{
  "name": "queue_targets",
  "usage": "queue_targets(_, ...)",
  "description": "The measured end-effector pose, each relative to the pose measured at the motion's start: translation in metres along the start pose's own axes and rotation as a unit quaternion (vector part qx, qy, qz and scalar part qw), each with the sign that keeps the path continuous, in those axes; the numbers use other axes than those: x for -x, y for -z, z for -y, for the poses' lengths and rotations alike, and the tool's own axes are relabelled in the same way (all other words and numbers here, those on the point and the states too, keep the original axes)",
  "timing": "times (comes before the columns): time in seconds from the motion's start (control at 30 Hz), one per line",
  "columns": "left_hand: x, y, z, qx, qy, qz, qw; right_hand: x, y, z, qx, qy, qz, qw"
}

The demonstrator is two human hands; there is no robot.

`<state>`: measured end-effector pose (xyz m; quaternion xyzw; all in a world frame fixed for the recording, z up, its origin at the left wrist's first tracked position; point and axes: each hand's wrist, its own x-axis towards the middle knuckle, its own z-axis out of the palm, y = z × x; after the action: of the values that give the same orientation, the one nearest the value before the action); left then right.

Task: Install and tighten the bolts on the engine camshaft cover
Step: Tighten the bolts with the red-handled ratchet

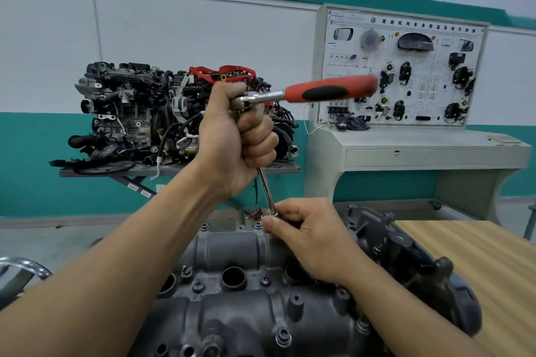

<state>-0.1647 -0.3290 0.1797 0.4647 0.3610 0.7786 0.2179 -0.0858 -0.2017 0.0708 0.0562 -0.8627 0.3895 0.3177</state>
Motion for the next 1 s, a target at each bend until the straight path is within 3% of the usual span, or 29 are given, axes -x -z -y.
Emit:
queue_targets(0.1,-0.003,0.003,0.005,-0.031,0.019,-0.057,0.998,-0.009,0.005,0.01,-0.01,-0.036,0.019,0.999)
queue_targets(0.2,-0.007,0.008,0.003,-0.07,0.002,-0.12,0.99,-0.019,0.031,0.024,-0.046,-0.065,-0.026,0.996)
queue_targets(0.37,-0.021,0.003,0.0,-0.09,-0.022,-0.2,0.975,-0.032,0.073,0.051,-0.294,-0.037,-0.076,0.952)
queue_targets(0.67,-0.032,0.001,0.012,-0.114,0.012,-0.208,0.971,-0.043,0.071,0.058,-0.332,-0.033,-0.17,0.927)
queue_targets(1.0,-0.037,0.009,0.023,-0.145,0.02,-0.199,0.969,-0.047,0.071,0.052,-0.449,-0.063,-0.183,0.873)
